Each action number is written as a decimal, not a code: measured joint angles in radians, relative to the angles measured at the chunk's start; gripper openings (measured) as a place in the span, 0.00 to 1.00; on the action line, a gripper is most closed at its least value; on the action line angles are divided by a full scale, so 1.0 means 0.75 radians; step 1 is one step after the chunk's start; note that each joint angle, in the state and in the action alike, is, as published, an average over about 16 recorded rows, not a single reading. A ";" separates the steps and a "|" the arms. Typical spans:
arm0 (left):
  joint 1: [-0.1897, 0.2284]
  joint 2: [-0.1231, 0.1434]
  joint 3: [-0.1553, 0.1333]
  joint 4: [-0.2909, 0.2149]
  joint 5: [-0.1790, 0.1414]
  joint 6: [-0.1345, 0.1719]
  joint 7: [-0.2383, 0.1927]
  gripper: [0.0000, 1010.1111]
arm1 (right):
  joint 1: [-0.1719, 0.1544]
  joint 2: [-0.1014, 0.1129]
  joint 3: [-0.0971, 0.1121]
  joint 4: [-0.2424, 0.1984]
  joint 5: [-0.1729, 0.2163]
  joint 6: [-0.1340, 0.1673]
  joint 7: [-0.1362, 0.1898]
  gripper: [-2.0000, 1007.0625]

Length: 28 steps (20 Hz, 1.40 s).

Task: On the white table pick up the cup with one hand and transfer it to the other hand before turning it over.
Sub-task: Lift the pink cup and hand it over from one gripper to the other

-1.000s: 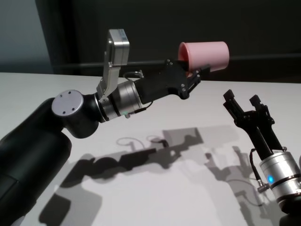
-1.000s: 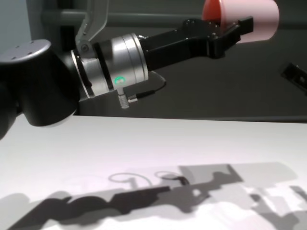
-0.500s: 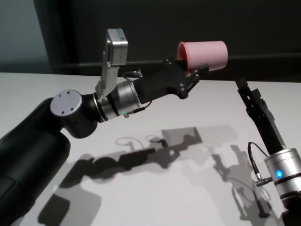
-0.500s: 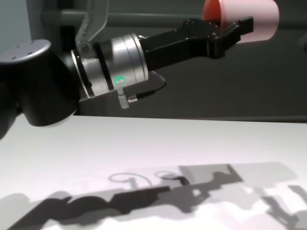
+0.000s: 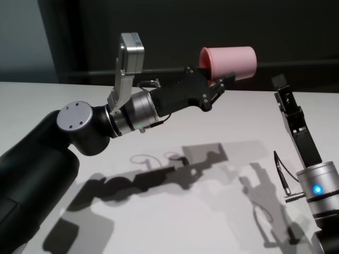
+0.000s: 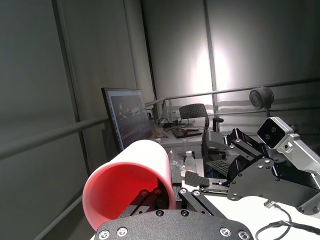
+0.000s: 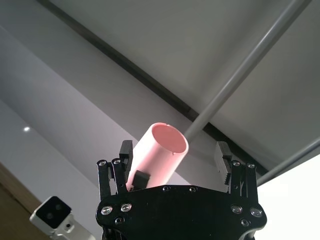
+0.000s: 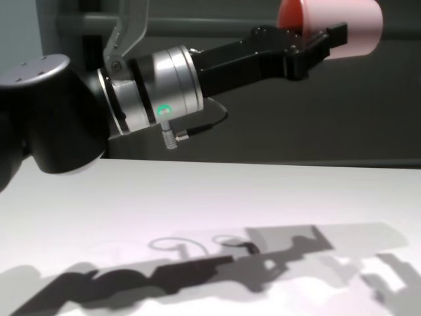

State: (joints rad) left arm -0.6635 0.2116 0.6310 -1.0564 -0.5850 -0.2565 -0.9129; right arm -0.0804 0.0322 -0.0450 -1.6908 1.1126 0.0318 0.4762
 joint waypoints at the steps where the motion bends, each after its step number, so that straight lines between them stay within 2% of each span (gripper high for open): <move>1: 0.000 0.000 0.000 0.000 0.000 0.000 0.000 0.05 | 0.007 0.000 -0.002 0.005 0.026 0.012 0.016 0.99; 6: 0.000 0.000 0.000 0.000 0.000 0.000 0.000 0.05 | 0.044 0.001 -0.018 0.033 0.130 0.063 0.081 0.99; 12: 0.000 0.000 0.000 0.000 0.000 0.000 0.000 0.05 | 0.090 0.007 -0.042 0.087 0.196 0.090 0.118 0.99; 28: 0.000 0.000 0.000 0.000 0.000 0.000 0.000 0.05 | 0.227 0.019 -0.097 0.267 0.241 0.057 0.133 0.99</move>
State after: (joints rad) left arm -0.6634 0.2117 0.6310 -1.0563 -0.5850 -0.2565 -0.9128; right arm 0.0899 0.0466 -0.1180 -1.4905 1.2937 0.0747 0.5758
